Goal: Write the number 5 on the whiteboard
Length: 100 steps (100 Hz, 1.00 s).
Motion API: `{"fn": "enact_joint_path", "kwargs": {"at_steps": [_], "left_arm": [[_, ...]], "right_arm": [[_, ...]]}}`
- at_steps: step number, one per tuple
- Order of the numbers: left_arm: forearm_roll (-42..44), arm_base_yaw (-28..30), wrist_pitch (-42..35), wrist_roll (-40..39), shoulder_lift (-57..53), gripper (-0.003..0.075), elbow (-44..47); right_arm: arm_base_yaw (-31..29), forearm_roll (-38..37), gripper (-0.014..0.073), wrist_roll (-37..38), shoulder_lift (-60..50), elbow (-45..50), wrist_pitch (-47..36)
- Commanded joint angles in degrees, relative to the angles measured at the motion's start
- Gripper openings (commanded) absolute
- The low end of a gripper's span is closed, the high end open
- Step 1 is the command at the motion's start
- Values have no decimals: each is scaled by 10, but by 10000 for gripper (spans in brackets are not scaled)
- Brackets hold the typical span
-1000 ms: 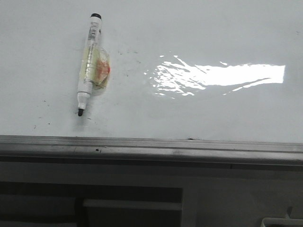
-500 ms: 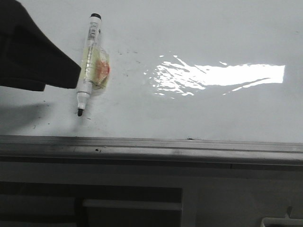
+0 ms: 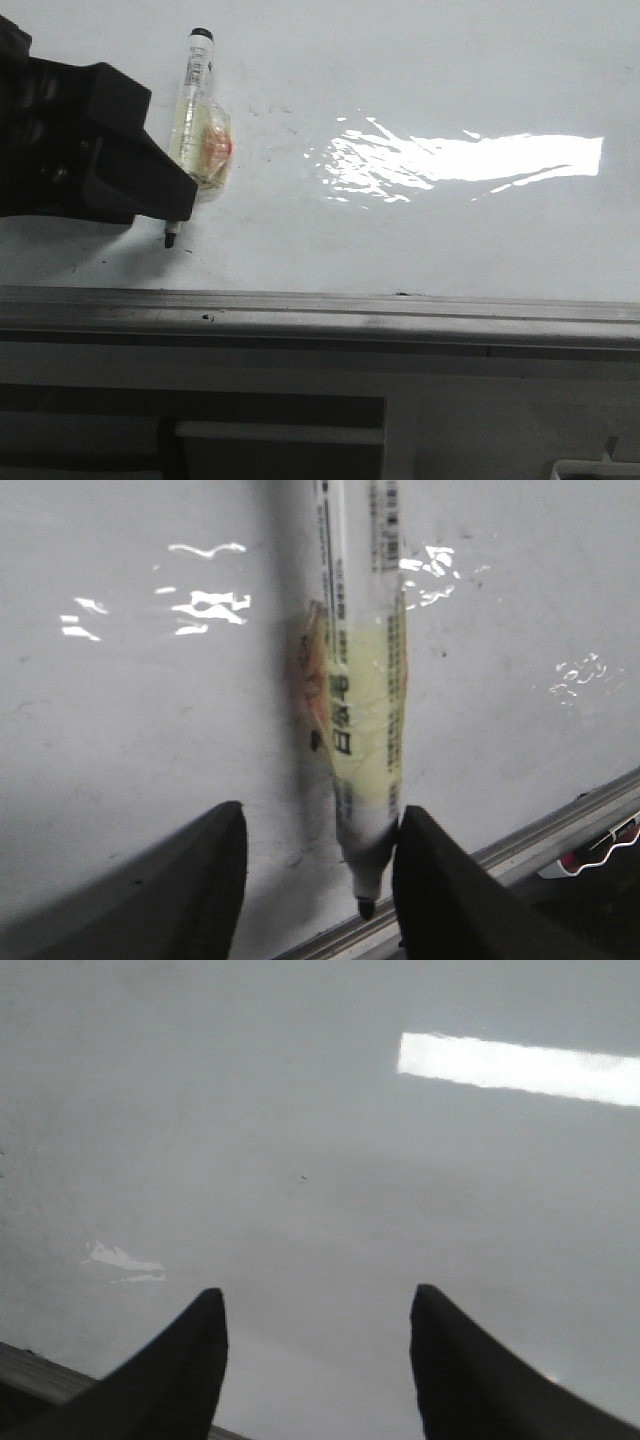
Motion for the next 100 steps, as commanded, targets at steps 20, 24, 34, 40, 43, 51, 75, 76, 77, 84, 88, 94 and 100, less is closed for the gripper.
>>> {"fn": "enact_joint_path", "kwargs": {"at_steps": [20,24,34,40,43,51,75,76,77,84,88,94,100], "left_arm": [[-7,-3,-50,0,13,62,-17],[-7,-3,-36,0,10,-8,-19],[-1,-3,5,11,-5,-20,-28],[4,-3,32,37,-17,-20,-34],[8,-3,44,56,-27,-20,-37],[14,-3,75,133,-51,-20,-44],[23,-3,173,362,-112,-20,-51],[23,-3,175,366,-114,-20,-51],[23,-3,178,373,-114,-20,-51],[21,-3,200,406,-122,-20,-51],[17,-3,212,428,-123,-20,-51],[5,-3,230,458,-123,-20,-51],[-7,-3,239,488,-123,-20,-51]], "right_arm": [[0,8,367,-5,12,-19,-44],[0,12,367,-5,12,-19,-46],[0,38,367,-5,13,-30,-47],[1,56,367,-12,23,-44,-41],[3,69,367,-27,29,-51,-35],[13,141,367,-117,61,-73,-1],[114,344,367,-344,175,-95,60],[117,346,367,-348,178,-95,60],[124,346,367,-351,185,-95,60],[157,356,367,-382,217,-95,60],[174,367,367,-407,234,-97,60],[206,382,367,-439,265,-105,60],[234,392,367,-457,298,-116,50]]}}
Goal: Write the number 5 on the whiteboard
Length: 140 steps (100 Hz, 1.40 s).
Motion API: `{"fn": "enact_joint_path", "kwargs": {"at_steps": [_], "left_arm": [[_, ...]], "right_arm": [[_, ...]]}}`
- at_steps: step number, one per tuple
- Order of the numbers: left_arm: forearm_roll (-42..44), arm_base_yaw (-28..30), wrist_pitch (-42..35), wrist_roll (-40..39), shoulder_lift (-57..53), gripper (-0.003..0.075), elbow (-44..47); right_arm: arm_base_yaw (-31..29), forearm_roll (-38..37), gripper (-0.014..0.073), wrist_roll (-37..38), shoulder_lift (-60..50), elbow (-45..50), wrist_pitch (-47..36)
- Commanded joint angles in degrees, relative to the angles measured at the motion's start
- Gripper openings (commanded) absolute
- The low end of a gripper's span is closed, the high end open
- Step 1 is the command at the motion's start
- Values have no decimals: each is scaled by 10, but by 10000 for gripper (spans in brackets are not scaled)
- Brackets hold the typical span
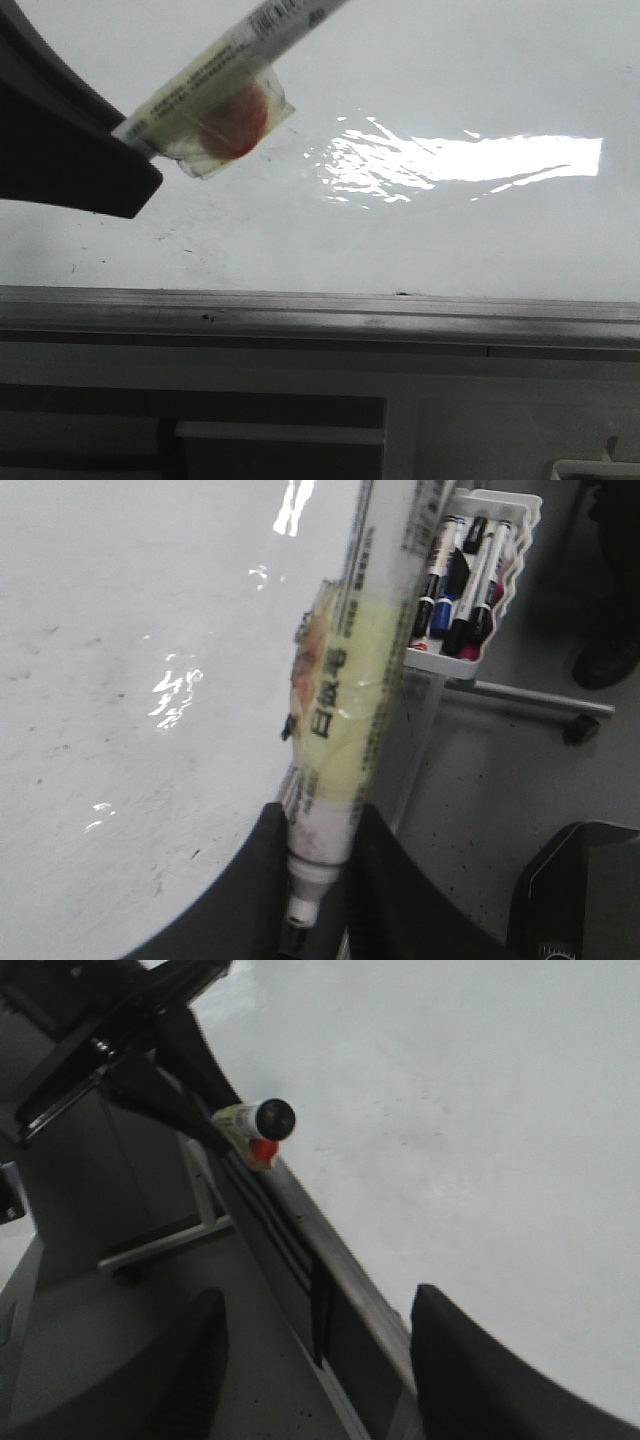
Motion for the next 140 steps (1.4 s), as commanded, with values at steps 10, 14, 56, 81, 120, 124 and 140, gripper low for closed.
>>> {"fn": "enact_joint_path", "kwargs": {"at_steps": [10,14,56,81,120,124,140], "left_arm": [[-49,1,2,72,-9,-20,-21],[-57,1,2,75,-9,-20,-23],[-63,1,3,84,-9,-20,-23],[-63,1,3,84,-9,-20,-23],[-77,1,3,84,-9,-20,-23],[-84,1,3,84,-9,-20,-23],[-104,1,3,84,-9,-20,-23]], "right_arm": [[72,44,367,-48,84,-52,-64],[86,44,367,-52,100,-61,-75],[163,43,367,-54,229,-124,-111],[165,50,367,-54,263,-124,-125],[180,74,363,-54,278,-124,-138],[180,80,356,-54,279,-124,-140],[180,91,208,-54,281,-124,-132]]}}
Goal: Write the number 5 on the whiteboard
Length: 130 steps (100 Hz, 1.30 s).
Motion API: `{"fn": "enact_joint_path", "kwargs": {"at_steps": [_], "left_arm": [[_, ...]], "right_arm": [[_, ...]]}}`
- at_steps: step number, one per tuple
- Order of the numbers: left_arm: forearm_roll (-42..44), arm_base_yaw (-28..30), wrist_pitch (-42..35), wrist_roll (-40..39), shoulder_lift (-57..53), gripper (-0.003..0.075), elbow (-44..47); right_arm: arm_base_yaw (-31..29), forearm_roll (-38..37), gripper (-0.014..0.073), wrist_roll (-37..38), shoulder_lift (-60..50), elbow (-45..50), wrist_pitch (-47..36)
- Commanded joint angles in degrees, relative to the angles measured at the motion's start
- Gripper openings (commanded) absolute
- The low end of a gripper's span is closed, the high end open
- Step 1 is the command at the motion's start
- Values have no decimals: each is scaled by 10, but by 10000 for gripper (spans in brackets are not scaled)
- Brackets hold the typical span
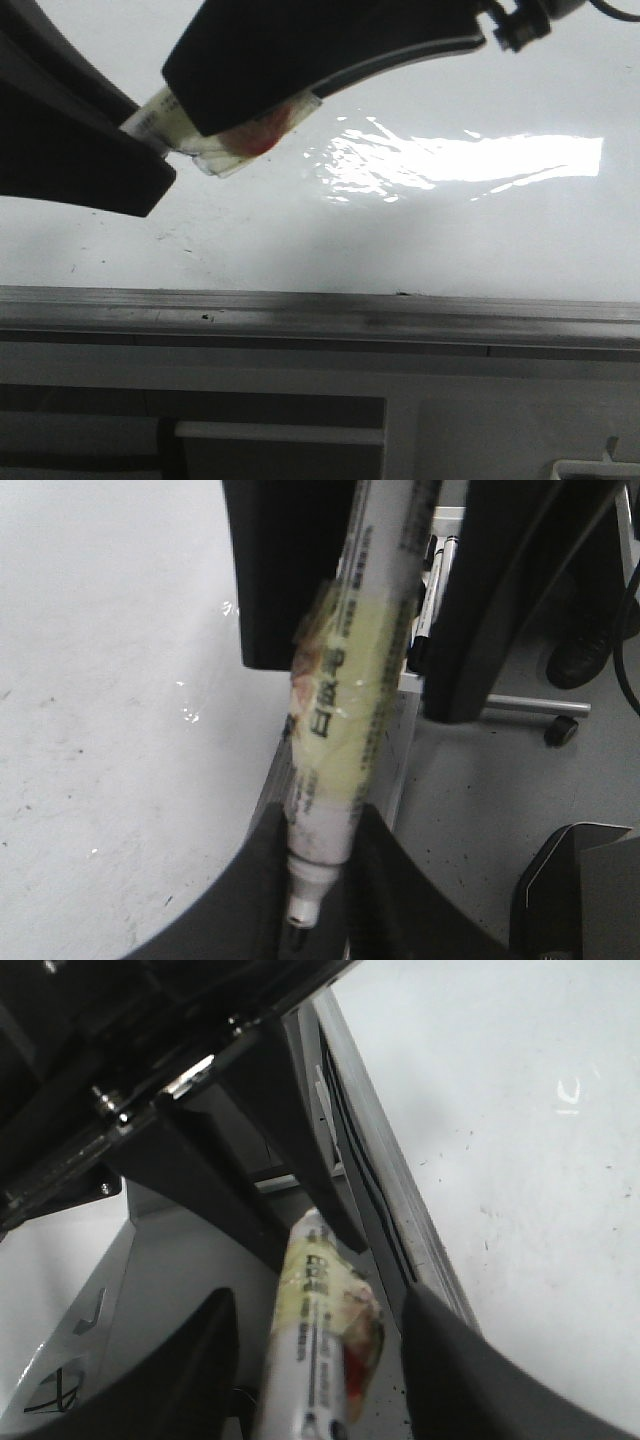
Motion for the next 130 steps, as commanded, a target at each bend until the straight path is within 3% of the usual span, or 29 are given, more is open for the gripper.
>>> {"fn": "enact_joint_path", "kwargs": {"at_steps": [1,20,32,37,52,60,70,81,90,106,113,128,130], "left_arm": [[-38,1,-17,0,-9,-20,-20],[-59,1,-18,0,-9,-20,-20],[-66,1,-14,-2,-9,12,-20],[-72,1,-13,-2,-9,80,-20],[-94,2,-21,-13,-9,422,-20],[-97,2,-24,-27,-10,492,-20],[-97,2,-24,-70,-32,471,-20],[-91,10,-48,-115,-67,371,-9],[-91,29,-95,-128,-113,318,15],[-91,84,-190,-208,-203,290,72],[-103,104,-196,-214,-228,226,92],[-129,118,-167,-214,-242,-19,123],[-129,118,-161,-212,-241,-17,125]], "right_arm": [[1,26,190,-7,-6,-21,-12],[1,26,-73,-7,-5,-21,-8],[1,26,-63,-7,-5,-21,-9],[1,26,-62,-7,-5,-21,-13],[1,12,-62,-7,-9,-21,-26],[0,-6,-61,-7,-13,-21,-30],[-5,-21,-48,-6,-30,-19,-40],[-23,-31,-42,-6,-57,-8,-57],[-47,-34,-42,-6,-81,1,-59],[-88,-39,-42,-6,-111,20,-93],[-97,-42,-42,-6,-112,20,-123],[-99,-54,-42,-6,-100,18,-183],[-99,-54,-42,-6,-96,18,-187]]}}
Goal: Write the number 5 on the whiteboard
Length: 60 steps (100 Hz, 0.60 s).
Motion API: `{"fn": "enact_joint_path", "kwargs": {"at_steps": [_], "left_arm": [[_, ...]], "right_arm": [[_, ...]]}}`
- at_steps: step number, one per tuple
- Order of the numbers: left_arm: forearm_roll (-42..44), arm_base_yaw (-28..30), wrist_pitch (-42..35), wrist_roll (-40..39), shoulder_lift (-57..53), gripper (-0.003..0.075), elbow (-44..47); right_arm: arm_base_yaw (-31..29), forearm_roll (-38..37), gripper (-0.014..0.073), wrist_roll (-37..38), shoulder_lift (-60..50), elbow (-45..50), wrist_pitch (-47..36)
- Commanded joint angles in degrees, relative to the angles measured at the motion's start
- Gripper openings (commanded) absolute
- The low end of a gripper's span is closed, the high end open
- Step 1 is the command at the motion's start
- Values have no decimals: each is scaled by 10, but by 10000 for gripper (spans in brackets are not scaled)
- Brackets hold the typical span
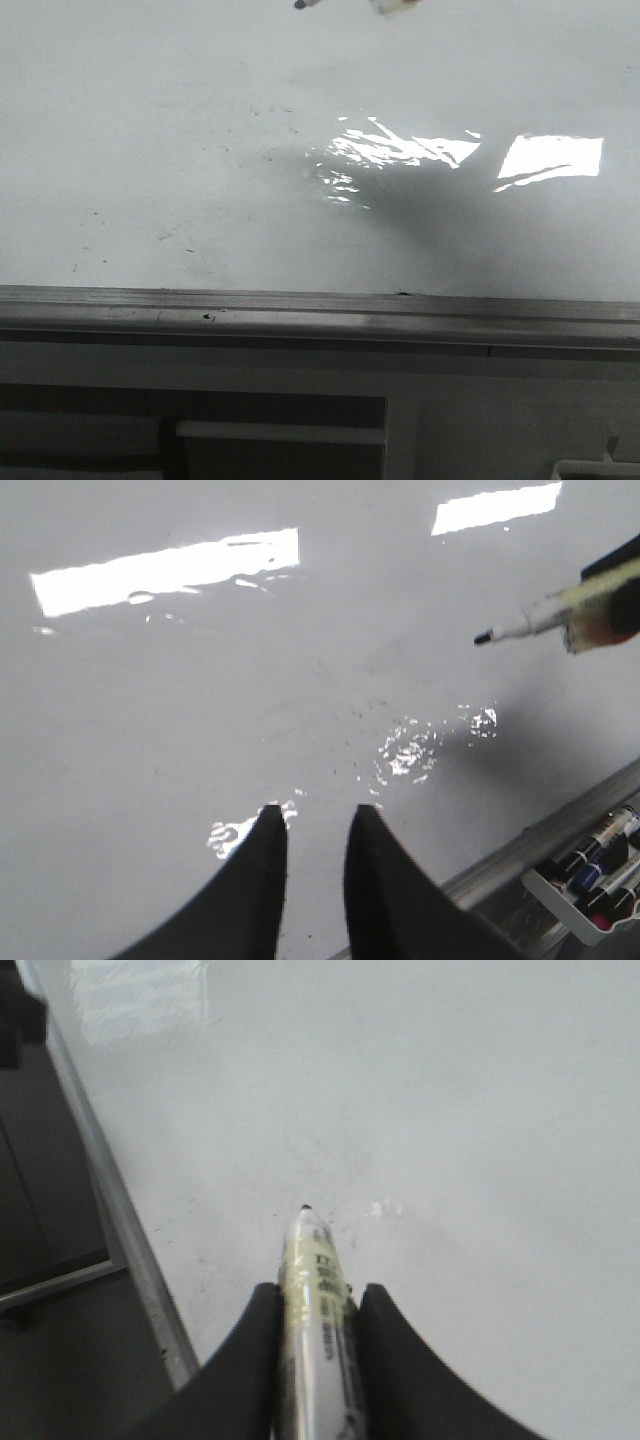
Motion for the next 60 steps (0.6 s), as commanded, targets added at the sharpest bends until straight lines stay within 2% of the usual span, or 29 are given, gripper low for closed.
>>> {"fn": "enact_joint_path", "kwargs": {"at_steps": [1,35,60], "left_arm": [[-22,3,6,-7,0,-18,-3],[-30,3,19,-7,1,-20,-1],[-31,3,20,-7,1,-20,-1]], "right_arm": [[-4,3,-42,-1,3,-18,-59],[-5,2,-42,-1,61,-19,-119],[-35,2,-42,-1,77,-19,-116]]}}
